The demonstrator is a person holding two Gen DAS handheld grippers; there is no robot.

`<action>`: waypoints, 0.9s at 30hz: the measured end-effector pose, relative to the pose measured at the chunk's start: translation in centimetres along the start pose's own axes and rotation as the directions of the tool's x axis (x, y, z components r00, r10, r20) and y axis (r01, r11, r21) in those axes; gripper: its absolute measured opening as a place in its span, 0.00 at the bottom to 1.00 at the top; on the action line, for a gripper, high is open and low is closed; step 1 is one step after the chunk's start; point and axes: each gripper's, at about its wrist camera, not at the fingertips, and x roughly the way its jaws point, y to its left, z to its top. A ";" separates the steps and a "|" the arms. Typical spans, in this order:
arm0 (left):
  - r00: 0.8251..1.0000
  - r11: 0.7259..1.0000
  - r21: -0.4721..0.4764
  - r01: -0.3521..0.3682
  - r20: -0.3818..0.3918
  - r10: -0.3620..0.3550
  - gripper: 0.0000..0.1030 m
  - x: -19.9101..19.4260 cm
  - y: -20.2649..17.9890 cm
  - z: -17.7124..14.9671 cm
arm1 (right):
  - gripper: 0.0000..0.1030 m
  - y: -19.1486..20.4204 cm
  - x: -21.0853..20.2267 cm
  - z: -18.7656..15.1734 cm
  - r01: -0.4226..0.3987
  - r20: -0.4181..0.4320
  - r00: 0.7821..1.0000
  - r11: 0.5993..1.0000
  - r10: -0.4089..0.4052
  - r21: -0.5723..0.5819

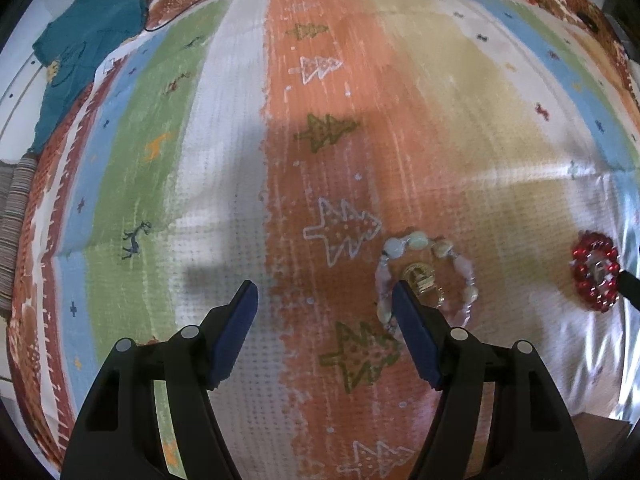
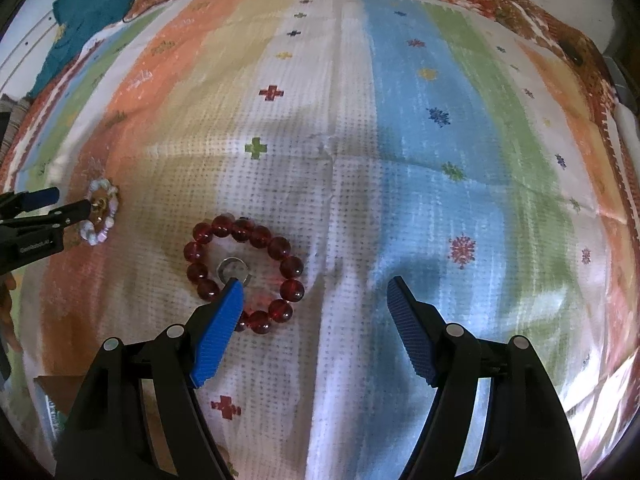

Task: Organize jewelry
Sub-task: 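Move the left tool to the white-bead bracelet while the right tool approaches the dark-red bracelet, then grasp the white-bead bracelet with the left tool while the right tool grasps the dark-red bracelet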

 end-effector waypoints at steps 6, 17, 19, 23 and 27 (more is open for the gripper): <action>1.000 0.999 -0.024 0.022 0.005 -0.021 0.69 0.5 0.8 -0.5 | 0.55 0.2 1.5 -0.1 -0.021 -0.031 0.999 1.000 0.021 -0.005; 0.999 1.000 -0.014 0.000 0.037 0.001 0.56 0.7 0.6 -0.7 | 0.39 0.3 1.5 -0.3 -0.008 -0.014 1.000 1.000 0.007 -0.028; 0.999 1.000 -0.021 0.012 0.040 -0.011 0.50 0.6 0.6 -0.7 | 0.33 0.6 1.5 -0.4 -0.013 -0.010 1.000 0.999 0.013 -0.039; 0.999 0.999 -0.041 0.018 0.040 -0.017 0.26 0.4 0.8 -0.5 | 0.23 0.9 1.6 -0.2 -0.011 -0.006 1.000 0.999 0.011 -0.043; 0.999 0.998 -0.056 0.021 0.043 -0.019 0.14 0.6 1.6 -0.5 | 0.18 1.0 1.6 -0.1 -0.018 -0.002 1.000 0.999 0.018 -0.046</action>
